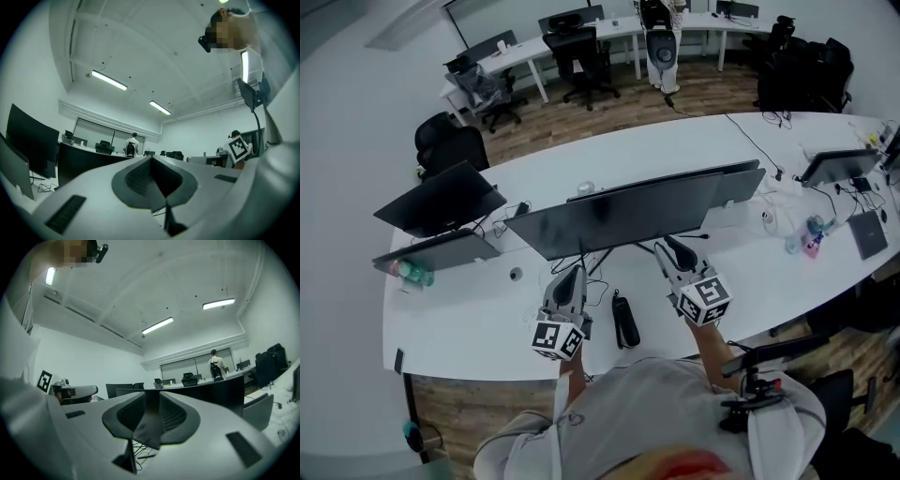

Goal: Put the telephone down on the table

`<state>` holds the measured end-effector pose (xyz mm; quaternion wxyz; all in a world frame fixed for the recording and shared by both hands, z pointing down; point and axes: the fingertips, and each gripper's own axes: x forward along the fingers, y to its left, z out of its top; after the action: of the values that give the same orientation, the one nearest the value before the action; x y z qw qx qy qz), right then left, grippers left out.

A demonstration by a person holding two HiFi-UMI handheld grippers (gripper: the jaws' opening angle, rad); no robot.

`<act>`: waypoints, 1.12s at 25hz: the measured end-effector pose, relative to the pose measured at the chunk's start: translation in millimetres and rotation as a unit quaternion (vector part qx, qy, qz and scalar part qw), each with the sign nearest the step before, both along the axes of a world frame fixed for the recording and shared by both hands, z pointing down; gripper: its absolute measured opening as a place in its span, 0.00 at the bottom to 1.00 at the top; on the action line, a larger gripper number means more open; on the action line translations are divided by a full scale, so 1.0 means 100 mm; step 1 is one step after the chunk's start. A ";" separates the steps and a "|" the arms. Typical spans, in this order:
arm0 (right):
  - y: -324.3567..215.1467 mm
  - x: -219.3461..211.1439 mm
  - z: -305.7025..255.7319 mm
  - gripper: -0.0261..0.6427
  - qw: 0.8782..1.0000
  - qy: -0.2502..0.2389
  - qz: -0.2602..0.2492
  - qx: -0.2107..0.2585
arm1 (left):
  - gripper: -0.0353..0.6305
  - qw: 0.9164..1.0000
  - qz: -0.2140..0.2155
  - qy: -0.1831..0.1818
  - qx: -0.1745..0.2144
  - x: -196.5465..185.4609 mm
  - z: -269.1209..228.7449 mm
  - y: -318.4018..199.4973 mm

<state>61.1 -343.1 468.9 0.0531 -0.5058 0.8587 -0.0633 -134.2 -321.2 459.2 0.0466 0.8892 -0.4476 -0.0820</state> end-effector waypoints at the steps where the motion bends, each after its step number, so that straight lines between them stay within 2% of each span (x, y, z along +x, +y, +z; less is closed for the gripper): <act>1: 0.01 0.01 -0.03 0.16 1.000 -0.004 0.007 0.002 | 0.07 1.000 -0.001 0.001 0.000 -0.01 -0.01 0.00; 2: 0.03 0.01 -0.06 0.11 1.000 -0.006 0.012 0.004 | 0.07 1.000 -0.001 0.002 0.000 -0.02 -0.01 0.00; 5: 0.06 -0.01 -0.12 0.06 1.000 0.004 0.020 0.013 | 0.07 1.000 -0.002 0.007 0.002 -0.02 -0.03 0.01; 17: 0.11 -0.03 -0.04 0.06 1.000 0.000 0.009 -0.003 | 0.07 1.000 0.002 0.024 -0.004 0.04 -0.01 0.04; 28: 0.14 0.02 -0.03 0.06 1.000 -0.004 0.009 -0.011 | 0.07 1.000 -0.009 0.015 -0.009 0.06 0.00 0.05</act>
<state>63.4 -329.1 466.0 0.0517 -0.5136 0.8532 -0.0741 -127.8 -315.8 459.6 0.0605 0.8834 -0.4555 -0.0916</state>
